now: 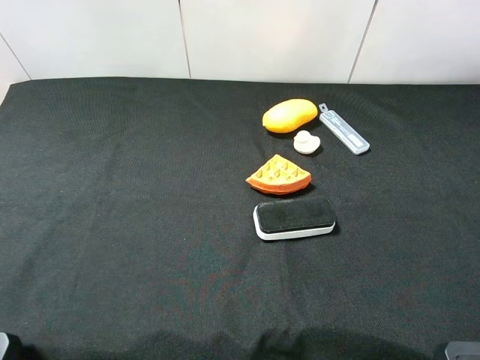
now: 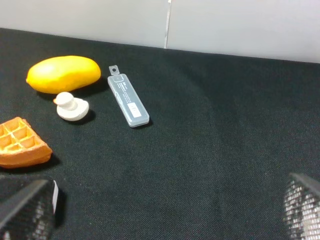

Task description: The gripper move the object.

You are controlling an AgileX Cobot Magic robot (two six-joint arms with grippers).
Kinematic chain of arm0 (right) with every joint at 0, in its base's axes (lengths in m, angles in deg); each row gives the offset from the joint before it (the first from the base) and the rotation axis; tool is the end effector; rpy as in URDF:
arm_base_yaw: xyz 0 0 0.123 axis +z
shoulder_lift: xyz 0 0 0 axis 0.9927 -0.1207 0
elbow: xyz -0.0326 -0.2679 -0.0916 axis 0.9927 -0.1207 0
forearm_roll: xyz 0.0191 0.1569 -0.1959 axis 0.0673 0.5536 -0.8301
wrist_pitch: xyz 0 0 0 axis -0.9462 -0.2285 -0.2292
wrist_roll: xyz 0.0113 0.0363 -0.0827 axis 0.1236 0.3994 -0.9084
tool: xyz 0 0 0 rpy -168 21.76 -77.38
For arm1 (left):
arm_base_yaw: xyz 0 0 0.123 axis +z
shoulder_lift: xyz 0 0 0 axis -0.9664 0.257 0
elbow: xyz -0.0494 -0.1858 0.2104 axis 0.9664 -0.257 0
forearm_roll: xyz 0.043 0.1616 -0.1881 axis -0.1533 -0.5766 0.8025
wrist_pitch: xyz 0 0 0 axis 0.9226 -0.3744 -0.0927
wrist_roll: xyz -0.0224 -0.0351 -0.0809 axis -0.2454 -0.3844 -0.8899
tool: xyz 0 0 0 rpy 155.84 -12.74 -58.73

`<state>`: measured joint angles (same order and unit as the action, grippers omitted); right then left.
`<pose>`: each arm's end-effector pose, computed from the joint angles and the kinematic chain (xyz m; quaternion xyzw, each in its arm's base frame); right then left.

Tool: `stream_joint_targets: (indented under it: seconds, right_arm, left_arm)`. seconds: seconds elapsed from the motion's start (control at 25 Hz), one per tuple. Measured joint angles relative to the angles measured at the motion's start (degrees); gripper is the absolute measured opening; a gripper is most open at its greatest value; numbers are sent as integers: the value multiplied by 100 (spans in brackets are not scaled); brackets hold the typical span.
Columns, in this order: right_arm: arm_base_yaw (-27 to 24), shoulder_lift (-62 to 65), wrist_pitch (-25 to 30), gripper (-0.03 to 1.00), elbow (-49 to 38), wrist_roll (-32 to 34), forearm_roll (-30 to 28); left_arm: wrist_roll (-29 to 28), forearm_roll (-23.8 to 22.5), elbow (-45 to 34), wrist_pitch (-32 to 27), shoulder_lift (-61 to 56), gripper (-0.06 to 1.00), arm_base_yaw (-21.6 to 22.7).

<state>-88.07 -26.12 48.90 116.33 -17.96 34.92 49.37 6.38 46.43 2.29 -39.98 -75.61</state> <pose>-0.0045 0.0149 0.2806 -0.0556 0.8390 0.0119 0.5411 -0.0038 0.0036 0.2736 0.0031 0.8552 0.0201 0.5179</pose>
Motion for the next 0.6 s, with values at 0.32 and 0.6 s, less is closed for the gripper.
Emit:
stream_joint_targets:
  seconds: [0.32, 0.6]
  right_arm:
    - [0, 0, 0, 69, 0, 0, 0]
    - [0, 0, 0, 69, 0, 0, 0]
  left_arm:
    - [0, 0, 0, 0, 0, 85, 0]
    - [0, 0, 0, 0, 0, 85, 0]
